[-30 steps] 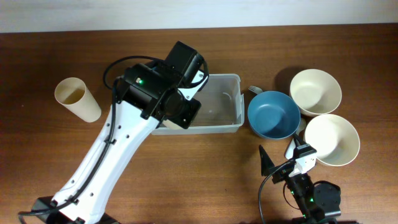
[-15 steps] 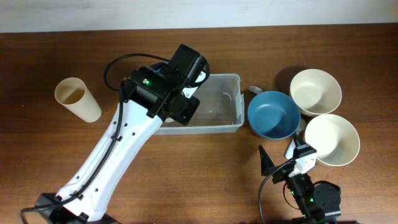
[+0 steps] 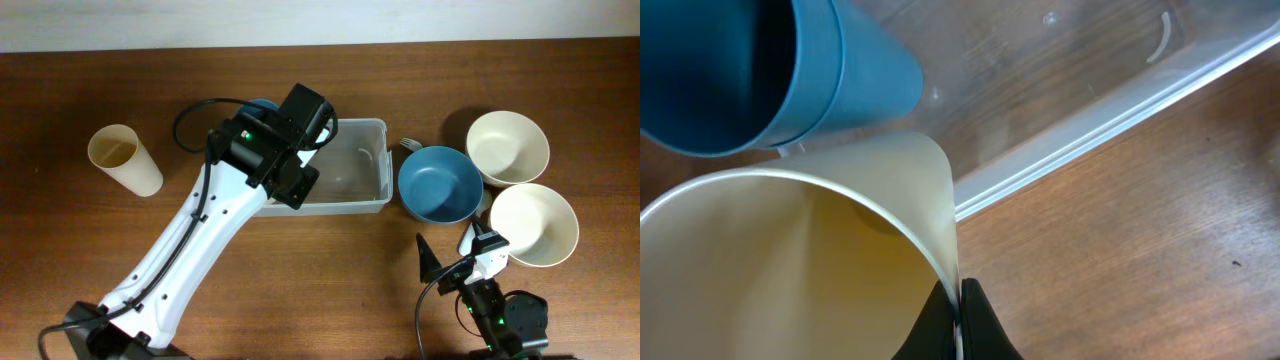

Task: Pack container
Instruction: 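Lower the cream cup beside the blue cups and open the left gripper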

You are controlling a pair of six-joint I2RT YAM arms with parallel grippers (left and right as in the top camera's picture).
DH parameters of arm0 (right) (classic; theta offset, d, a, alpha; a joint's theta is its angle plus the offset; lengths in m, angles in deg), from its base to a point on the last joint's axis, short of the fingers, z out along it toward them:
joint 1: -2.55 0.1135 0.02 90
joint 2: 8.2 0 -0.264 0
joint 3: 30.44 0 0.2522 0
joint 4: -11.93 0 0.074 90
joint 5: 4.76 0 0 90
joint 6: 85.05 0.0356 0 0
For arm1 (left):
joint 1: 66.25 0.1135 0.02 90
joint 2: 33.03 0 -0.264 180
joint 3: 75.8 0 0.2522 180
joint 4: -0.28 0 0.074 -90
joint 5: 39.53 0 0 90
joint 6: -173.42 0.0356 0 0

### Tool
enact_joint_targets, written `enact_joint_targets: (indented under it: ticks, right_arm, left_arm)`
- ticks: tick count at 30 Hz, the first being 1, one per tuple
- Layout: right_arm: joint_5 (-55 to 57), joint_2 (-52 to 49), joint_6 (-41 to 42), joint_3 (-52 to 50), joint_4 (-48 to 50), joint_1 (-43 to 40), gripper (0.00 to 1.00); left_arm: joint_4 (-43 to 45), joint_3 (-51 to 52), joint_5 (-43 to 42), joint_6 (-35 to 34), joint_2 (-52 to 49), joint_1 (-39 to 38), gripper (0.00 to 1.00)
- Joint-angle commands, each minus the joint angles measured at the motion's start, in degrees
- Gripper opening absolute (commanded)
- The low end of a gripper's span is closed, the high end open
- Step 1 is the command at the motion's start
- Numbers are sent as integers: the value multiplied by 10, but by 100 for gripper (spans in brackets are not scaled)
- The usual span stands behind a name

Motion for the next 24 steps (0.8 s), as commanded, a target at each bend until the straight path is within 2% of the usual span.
enact_joint_targets:
  ticks: [1, 12, 24]
  right_arm:
    - [2, 4, 5, -5, 0, 4, 100]
    - [2, 4, 5, -5, 0, 4, 99]
    - [1, 4, 5, -5, 0, 4, 99]
  left_arm:
    - [13, 19, 8, -10, -7, -2, 2]
    - [72, 75, 8, -25, -7, -2, 2]
    - [84, 77, 8, -34, -22, 10, 2]
